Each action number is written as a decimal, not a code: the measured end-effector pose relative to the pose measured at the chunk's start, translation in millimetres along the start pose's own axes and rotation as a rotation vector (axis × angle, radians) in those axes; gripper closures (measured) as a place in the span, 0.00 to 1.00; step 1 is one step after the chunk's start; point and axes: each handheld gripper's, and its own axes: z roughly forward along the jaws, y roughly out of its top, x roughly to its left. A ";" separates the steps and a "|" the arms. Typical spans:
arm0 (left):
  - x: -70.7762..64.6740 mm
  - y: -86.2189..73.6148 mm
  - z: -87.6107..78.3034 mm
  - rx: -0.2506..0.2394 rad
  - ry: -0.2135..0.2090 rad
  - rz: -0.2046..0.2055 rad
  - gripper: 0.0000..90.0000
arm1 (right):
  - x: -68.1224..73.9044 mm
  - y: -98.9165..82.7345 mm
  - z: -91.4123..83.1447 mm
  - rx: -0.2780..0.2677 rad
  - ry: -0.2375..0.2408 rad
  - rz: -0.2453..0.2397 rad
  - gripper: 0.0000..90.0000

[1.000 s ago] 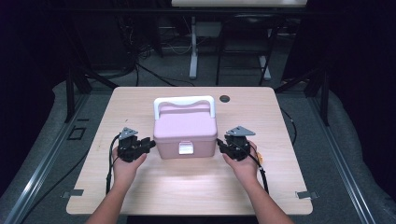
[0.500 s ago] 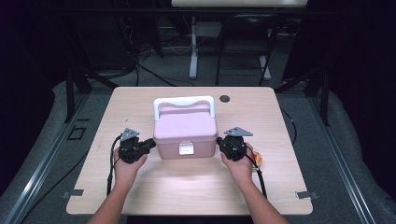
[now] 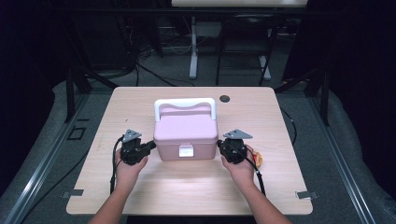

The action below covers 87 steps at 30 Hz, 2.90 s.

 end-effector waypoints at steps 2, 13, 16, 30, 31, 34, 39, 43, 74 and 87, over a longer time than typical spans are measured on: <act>-1.5 -0.3 -0.8 0.001 0.003 0.003 1.00 | 0.8 -0.9 -2.3 0.006 0.004 0.004 1.00; -7.6 -6.0 -11.5 0.030 -0.023 0.011 1.00 | 7.7 -9.8 -20.1 0.034 0.013 -0.029 1.00; -9.5 -7.5 -15.0 0.044 -0.028 0.018 1.00 | 10.1 -12.4 -26.3 0.048 0.017 -0.042 1.00; -26.3 -19.3 -31.1 0.075 -0.066 0.048 1.00 | 11.8 -26.6 -50.5 0.067 0.046 -0.078 1.00; -27.8 -19.5 -32.3 0.083 -0.065 0.047 1.00 | 12.3 -27.7 -52.2 0.067 0.047 -0.074 1.00; -32.2 -21.8 -34.2 0.081 -0.060 0.051 1.00 | 12.6 -30.1 -56.6 0.072 0.046 -0.087 1.00; -40.3 -26.8 -40.0 0.089 -0.074 0.056 1.00 | 13.8 -35.3 -65.8 0.081 0.041 -0.087 1.00; -43.2 -29.2 -42.9 0.094 -0.079 0.061 1.00 | 14.7 -39.2 -72.3 0.085 0.044 -0.094 1.00; -59.1 -51.0 -73.0 0.133 -0.149 0.096 1.00 | 28.5 -61.8 -110.2 0.123 0.081 -0.144 1.00; -36.3 -27.1 -91.1 0.109 -0.185 0.061 0.69 | 9.1 -38.4 -121.3 0.125 0.127 -0.103 0.80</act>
